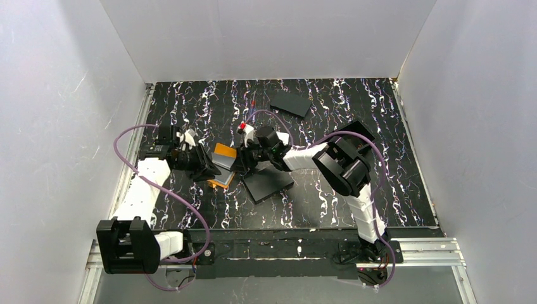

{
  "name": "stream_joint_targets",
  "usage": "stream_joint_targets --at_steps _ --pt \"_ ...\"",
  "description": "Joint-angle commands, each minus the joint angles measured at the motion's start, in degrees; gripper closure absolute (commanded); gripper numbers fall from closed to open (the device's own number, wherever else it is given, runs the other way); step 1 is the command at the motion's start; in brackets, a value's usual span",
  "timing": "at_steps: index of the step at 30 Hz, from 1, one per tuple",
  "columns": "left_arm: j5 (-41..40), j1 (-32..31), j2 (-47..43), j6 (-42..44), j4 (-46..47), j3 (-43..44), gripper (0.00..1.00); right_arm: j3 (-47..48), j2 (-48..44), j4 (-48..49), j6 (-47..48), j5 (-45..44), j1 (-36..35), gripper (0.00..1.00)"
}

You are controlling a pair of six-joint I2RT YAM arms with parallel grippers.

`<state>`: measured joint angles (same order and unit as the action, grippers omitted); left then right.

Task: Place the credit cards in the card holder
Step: Close the card holder at the center of the board.

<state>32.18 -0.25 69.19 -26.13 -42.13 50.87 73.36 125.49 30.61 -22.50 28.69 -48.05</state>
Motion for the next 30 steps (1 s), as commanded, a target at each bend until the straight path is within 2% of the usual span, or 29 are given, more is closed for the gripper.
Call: stream_joint_targets --at_steps 1,7,15,18,20,24,30 --pt "-3.7 -0.1 -2.1 -3.6 -3.6 5.0 0.67 6.5 -6.3 -15.3 20.6 -3.5 -3.8 0.50" --pt "-5.7 2.1 -1.9 -7.5 -2.9 9.7 0.67 11.7 -5.3 -27.1 32.2 -6.1 -7.8 0.48" --pt "-3.1 2.7 2.7 -8.8 0.5 12.9 0.68 10.9 -5.1 -31.2 35.2 -6.9 -10.3 0.46" --pt "-1.4 3.1 4.6 -8.5 2.1 12.7 0.70 9.0 -6.6 -29.1 36.7 -10.6 -11.8 0.47" --pt "0.0 3.3 6.3 -8.3 3.2 12.9 0.70 7.3 -8.4 -27.0 37.7 -16.0 -13.1 0.48" --pt "-0.9 4.5 9.0 -8.5 2.4 13.7 0.74 5.5 -9.3 -20.4 35.8 -15.9 -13.3 0.47" --pt "-6.8 9.5 4.6 -8.0 1.4 8.6 0.71 0.9 -7.8 0.2 15.1 -11.0 -11.0 0.43"
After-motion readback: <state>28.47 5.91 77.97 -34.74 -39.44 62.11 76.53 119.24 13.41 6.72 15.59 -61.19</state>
